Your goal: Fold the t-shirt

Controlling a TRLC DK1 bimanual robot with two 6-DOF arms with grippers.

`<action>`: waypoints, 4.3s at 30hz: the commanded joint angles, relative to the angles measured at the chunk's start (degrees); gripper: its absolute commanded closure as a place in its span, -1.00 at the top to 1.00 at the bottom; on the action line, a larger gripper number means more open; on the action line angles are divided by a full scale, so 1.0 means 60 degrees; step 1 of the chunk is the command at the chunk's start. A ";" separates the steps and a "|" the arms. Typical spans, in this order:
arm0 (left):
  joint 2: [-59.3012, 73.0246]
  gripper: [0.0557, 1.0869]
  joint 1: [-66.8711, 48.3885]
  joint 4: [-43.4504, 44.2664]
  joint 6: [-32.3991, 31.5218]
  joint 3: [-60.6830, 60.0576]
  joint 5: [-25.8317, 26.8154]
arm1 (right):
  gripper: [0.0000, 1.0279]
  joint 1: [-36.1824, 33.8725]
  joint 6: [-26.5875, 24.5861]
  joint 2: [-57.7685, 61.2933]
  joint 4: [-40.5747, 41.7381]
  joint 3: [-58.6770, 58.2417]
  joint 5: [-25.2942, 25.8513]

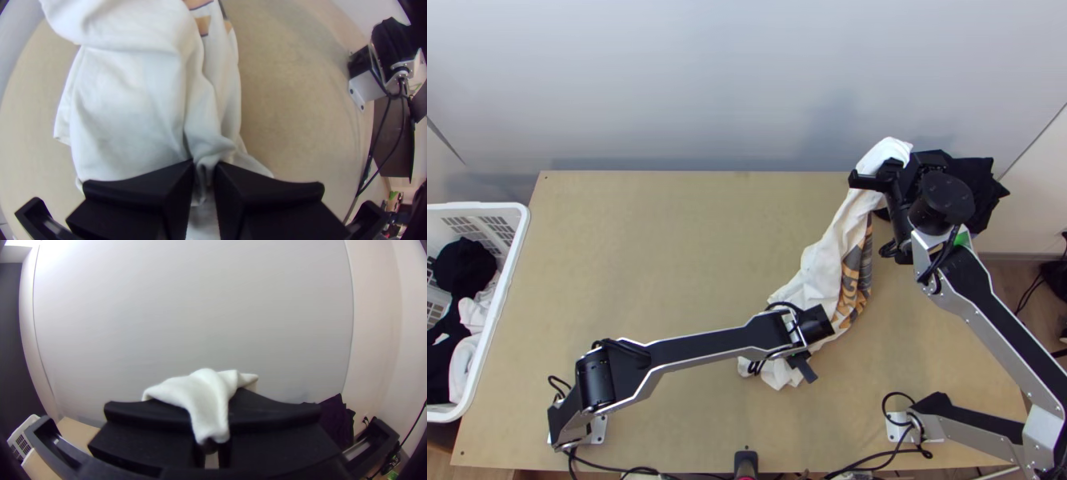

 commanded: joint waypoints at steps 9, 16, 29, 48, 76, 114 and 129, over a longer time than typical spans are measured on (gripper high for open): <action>-0.3540 -0.50 0.2155 -0.1195 -0.0178 0.1254 0.0630 | -0.95 -0.0023 -0.0087 -0.0044 0.0120 0.0054 0.0003; -0.4961 -0.50 0.4279 -0.2059 -0.0075 0.2075 0.0659 | -0.95 0.0006 -0.0233 -0.0059 -0.0539 0.0831 -0.0217; -0.6177 -0.92 0.9875 -0.2308 -0.0222 0.2060 0.2974 | -0.95 0.0328 -0.0687 -0.0088 -0.2502 0.3673 -0.0305; -0.7466 -0.92 1.3332 -0.2747 0.0217 0.5034 0.4248 | -0.95 0.1105 -0.2694 -0.0674 -0.2927 0.5928 -0.0568; -1.2842 -0.92 1.3112 -0.1956 -0.0398 0.3569 0.2725 | -0.95 0.0226 0.2696 -0.3252 -1.1057 1.1495 -0.4494; -1.2505 -0.92 1.3493 0.7111 0.0847 -0.8780 0.2329 | -0.95 -0.2250 0.0499 -0.1758 -0.1125 -0.2392 -0.5388; -0.4873 -0.92 1.2453 0.9821 0.1638 -0.6143 0.1201 | -0.95 -0.2865 -0.0233 0.4892 0.1116 0.1270 -0.4655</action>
